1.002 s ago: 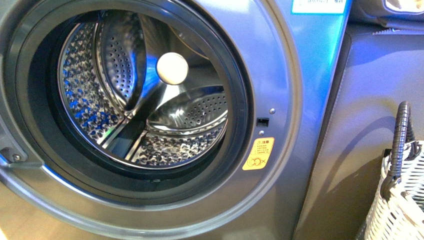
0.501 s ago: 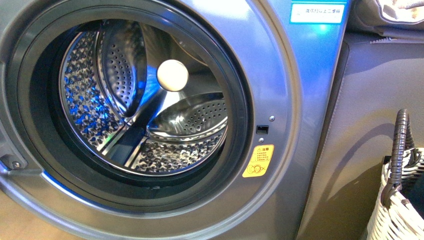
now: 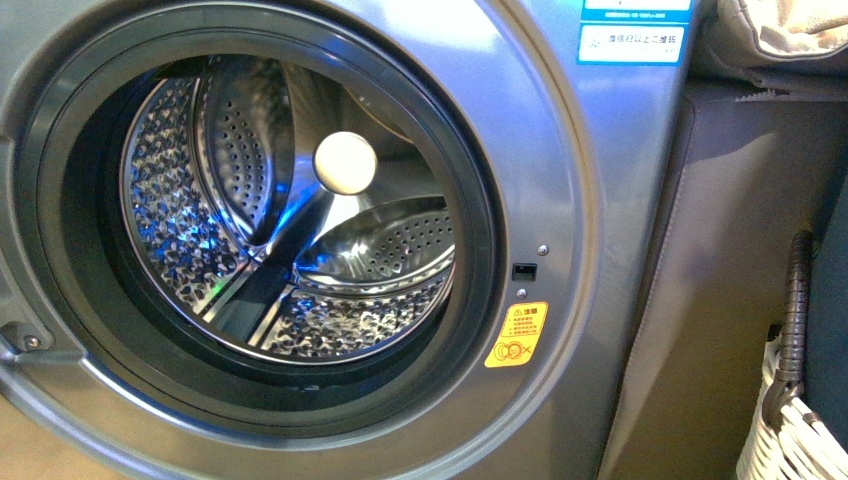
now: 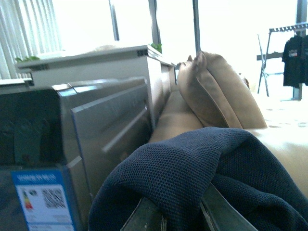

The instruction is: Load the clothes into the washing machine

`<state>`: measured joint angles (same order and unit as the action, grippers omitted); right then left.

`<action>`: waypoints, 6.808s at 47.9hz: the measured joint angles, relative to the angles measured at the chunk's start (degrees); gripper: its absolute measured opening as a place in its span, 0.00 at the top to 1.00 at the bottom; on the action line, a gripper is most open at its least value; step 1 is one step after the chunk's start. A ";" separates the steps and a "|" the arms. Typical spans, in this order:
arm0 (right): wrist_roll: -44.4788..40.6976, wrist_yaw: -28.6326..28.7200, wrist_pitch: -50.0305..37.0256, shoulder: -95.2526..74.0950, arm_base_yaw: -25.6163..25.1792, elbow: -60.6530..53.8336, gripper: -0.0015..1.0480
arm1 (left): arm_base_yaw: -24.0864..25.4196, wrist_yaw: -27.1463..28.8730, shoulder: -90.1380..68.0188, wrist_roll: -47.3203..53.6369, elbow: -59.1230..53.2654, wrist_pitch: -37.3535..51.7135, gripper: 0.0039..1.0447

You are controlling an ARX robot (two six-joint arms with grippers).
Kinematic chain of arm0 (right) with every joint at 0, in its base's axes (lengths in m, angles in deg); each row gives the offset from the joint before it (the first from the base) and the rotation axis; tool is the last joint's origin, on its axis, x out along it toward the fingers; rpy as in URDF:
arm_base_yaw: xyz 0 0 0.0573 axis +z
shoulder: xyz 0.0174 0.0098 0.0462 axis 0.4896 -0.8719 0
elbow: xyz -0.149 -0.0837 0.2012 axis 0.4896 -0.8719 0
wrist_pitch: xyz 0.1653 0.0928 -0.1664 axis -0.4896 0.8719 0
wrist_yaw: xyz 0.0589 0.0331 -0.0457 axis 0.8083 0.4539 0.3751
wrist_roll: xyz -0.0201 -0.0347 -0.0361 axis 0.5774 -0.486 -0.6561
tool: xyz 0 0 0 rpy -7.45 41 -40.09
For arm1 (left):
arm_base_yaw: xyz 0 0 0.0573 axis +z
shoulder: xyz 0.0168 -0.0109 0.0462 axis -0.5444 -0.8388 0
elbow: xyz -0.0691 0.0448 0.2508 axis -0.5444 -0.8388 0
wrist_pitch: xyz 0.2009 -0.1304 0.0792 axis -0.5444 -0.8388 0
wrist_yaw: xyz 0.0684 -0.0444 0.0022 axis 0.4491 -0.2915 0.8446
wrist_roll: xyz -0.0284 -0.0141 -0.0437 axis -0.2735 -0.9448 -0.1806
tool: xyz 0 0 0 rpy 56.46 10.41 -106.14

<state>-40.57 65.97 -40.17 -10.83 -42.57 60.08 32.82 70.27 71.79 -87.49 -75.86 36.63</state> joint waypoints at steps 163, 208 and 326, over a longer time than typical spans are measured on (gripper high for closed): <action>-10.49 -13.84 22.73 -13.77 42.47 41.90 0.94 | -9.92 -45.94 -60.59 -13.00 48.72 37.48 0.06; -10.51 -14.08 22.73 -13.77 42.42 41.90 0.94 | -31.41 -24.11 -77.26 -7.30 62.64 43.15 0.06; -10.49 -13.94 22.60 -13.73 42.27 42.34 0.06 | -32.57 14.49 -75.97 -4.98 62.47 44.13 0.88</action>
<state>-51.06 52.02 -17.57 -24.55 -0.30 102.41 0.25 84.77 -4.19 -92.48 -13.40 80.76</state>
